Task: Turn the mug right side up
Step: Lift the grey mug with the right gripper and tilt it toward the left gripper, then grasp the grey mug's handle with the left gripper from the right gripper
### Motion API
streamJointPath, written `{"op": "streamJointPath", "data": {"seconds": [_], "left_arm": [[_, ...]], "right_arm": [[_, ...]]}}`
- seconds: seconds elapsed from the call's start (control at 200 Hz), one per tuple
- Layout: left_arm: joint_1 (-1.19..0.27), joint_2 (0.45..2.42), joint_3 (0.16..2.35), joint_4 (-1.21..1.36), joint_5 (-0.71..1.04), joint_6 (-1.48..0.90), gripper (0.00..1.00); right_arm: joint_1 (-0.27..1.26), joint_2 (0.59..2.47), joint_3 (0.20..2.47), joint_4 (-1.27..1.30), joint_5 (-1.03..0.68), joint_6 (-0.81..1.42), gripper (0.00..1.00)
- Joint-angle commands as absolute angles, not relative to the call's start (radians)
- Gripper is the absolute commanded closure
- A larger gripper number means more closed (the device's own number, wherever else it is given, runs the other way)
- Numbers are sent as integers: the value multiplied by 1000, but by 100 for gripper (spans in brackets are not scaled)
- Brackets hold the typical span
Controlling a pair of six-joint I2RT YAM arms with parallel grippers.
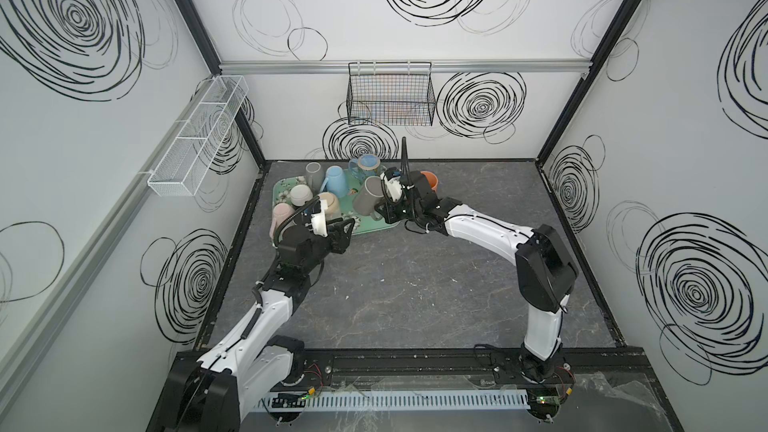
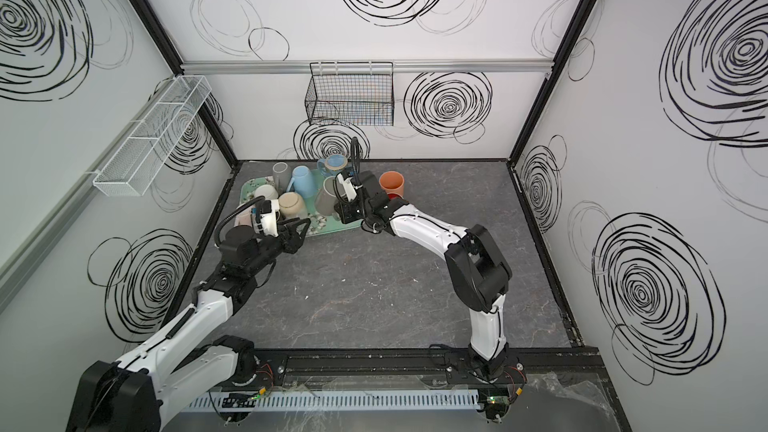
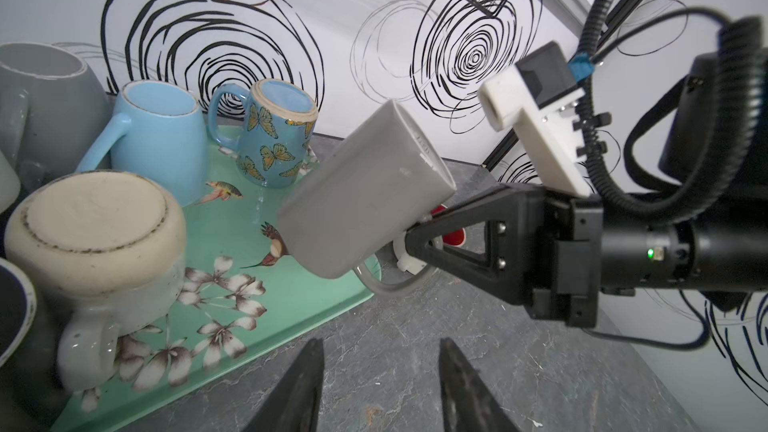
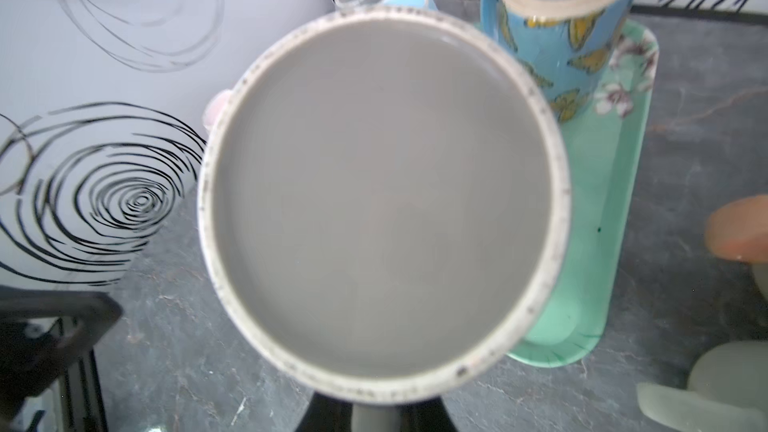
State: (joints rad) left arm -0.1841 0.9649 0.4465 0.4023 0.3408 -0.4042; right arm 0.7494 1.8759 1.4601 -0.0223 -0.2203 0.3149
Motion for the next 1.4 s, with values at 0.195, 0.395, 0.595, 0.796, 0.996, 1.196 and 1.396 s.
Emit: {"op": "streamJointPath", "data": {"seconds": [0.195,0.395,0.595,0.796,0.996,1.196,1.396], "left_arm": [[-226,845,476,531,436,-374,45],[-314,821,499,618,439,-386,37],[-395,834,531,679,423,-378,32],[-450,838,536,778,410,-394,31],[-475,878,558,865,436,-456,29],[-492,926,586,913,450,-491,30],[-505,991,624,999,526,-546,30]], "right_arm": [[741,1610,1326,306,-284,345,100],[737,1466,1189,452,-318,360,100],[726,1337,1063,606,-355,383,100],[706,1238,977,714,-438,428,100],[669,1172,928,803,-541,483,100],[667,1153,941,807,-640,495,100],[669,1164,959,807,-702,501,100]]}}
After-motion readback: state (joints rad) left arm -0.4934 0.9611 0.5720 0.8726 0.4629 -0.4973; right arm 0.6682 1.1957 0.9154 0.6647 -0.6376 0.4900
